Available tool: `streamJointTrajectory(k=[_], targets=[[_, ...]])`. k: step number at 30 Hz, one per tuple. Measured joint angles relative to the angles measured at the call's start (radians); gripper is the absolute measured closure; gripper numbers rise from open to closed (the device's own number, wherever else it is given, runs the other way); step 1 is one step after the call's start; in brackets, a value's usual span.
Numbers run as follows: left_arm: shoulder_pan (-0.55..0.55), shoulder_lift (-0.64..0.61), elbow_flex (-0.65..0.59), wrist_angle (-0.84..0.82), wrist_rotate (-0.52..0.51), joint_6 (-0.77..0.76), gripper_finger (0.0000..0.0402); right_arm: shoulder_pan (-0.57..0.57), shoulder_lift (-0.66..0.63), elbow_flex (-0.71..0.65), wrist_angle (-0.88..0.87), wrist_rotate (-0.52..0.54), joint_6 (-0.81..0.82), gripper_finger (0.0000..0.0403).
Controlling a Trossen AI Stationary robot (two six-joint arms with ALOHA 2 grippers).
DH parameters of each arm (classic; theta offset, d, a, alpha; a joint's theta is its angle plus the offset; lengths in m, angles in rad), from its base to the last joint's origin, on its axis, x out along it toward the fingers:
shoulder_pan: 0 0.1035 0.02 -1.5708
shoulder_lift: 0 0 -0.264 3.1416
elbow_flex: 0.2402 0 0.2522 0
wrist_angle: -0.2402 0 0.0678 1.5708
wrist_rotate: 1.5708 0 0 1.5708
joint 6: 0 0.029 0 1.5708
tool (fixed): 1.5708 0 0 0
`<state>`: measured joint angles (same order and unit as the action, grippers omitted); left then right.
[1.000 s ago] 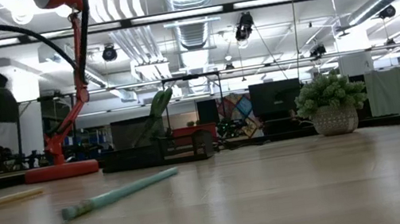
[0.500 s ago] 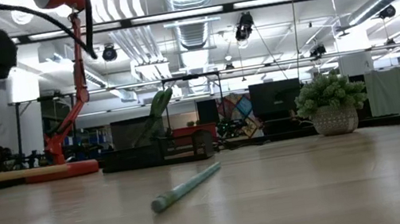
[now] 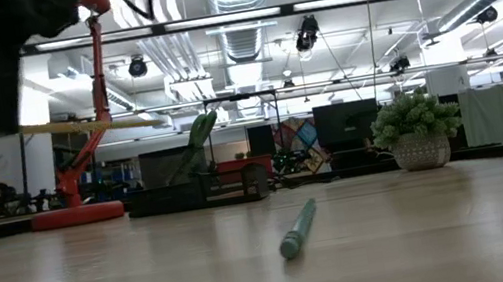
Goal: Pick and place office supplies into organizer
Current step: Put the yellow pencil into the black mesh desk organizer
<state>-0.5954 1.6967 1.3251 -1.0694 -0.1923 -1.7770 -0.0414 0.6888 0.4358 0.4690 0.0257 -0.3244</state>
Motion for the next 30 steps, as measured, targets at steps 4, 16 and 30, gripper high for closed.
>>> streamJointTrajectory(k=[4, 16, 30], targets=[[0.081, -0.037, 0.005, -0.03, 0.0, 0.122, 0.04, 0.0, 0.0, 0.0, 0.0, 0.0, 0.003, 0.039], [0.268, -0.139, 0.089, -0.188, 0.038, 0.412, 0.04, 0.0, 0.0, 0.0, -0.001, 0.0, 0.003, 0.039], [0.406, -0.143, 0.298, -0.505, 0.073, 0.489, 0.04, 0.0, 0.0, 0.0, -0.001, 0.0, 0.003, 0.039]])
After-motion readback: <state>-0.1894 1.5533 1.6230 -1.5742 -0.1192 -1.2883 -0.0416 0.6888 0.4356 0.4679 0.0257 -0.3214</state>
